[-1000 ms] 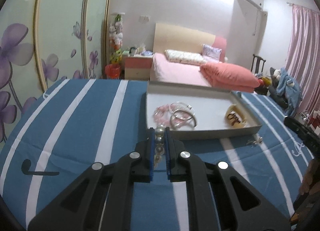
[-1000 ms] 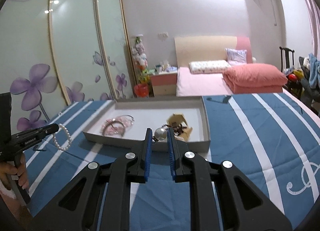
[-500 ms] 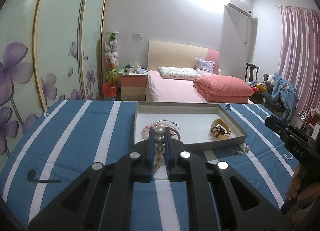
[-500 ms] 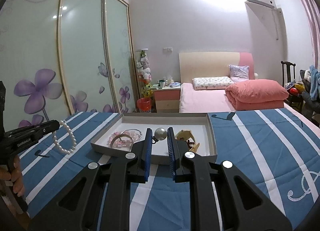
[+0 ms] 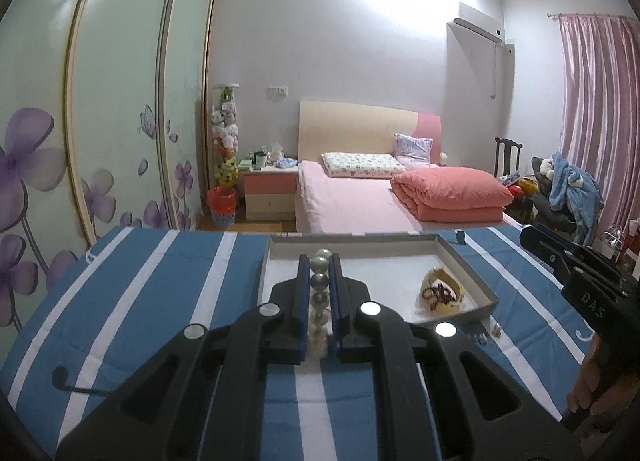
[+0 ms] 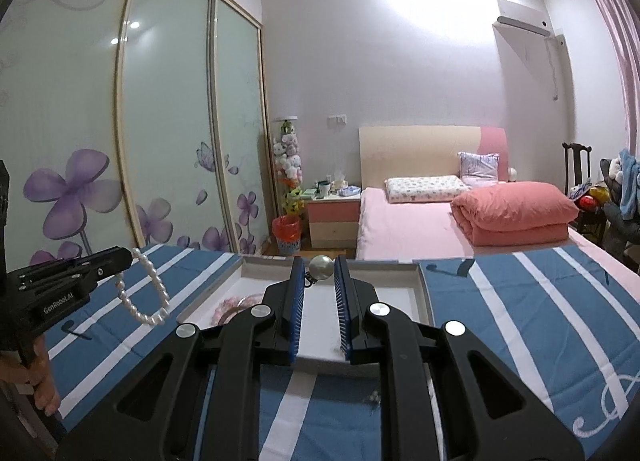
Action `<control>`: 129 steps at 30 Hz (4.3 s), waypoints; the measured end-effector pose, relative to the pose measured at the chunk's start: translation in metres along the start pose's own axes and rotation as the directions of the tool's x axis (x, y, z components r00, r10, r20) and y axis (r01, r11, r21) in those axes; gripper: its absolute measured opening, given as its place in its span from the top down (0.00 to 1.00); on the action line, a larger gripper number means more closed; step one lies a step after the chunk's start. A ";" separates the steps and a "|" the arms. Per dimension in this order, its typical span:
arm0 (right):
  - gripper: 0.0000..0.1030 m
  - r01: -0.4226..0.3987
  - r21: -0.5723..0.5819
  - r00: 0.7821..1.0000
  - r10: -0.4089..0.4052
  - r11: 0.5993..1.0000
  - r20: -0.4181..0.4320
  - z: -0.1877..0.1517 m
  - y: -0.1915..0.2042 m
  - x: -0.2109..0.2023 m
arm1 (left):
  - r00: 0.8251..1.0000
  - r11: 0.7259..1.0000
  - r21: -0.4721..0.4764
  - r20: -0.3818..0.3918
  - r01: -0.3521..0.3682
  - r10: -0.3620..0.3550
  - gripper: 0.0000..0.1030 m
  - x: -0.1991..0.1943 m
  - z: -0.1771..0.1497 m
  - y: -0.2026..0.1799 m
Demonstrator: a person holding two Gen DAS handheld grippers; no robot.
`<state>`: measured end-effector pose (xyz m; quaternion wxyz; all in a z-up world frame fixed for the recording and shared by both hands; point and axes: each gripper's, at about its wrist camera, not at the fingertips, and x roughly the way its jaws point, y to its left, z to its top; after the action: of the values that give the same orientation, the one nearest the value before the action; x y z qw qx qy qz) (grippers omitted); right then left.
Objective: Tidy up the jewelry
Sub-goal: 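Carry the pearl bracelet into the tray with the left tool while the right tool drops the stud there, then move the left tool to the silver earring cluster and close on it, then lift the earrings with the left tool while the right tool grasps the second pearl stud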
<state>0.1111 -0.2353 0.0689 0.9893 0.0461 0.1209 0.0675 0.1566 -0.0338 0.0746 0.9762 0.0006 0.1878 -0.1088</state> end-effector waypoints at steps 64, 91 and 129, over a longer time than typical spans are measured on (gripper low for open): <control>0.67 0.008 0.096 0.975 0.013 0.995 -0.222 -0.015 -0.029 0.113 | 0.988 0.998 -0.049 -0.150 0.038 -0.045 0.81 0.155 -0.007 -0.010; 0.67 0.082 0.166 0.953 -0.028 0.983 -0.303 -0.076 -0.059 -0.034 | 0.919 0.964 0.031 -0.310 0.265 -0.243 0.65 0.093 -0.071 -0.125; 0.67 0.100 0.193 0.946 -0.033 0.976 -0.322 -0.089 -0.073 -0.043 | 0.849 0.972 0.106 -0.513 0.209 -0.126 0.99 0.140 -0.095 -0.139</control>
<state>0.0572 -0.3070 -0.0152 0.9485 0.1332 0.2860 0.0276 0.2187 -0.1953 -0.0590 0.8769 0.0896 0.4258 -0.2042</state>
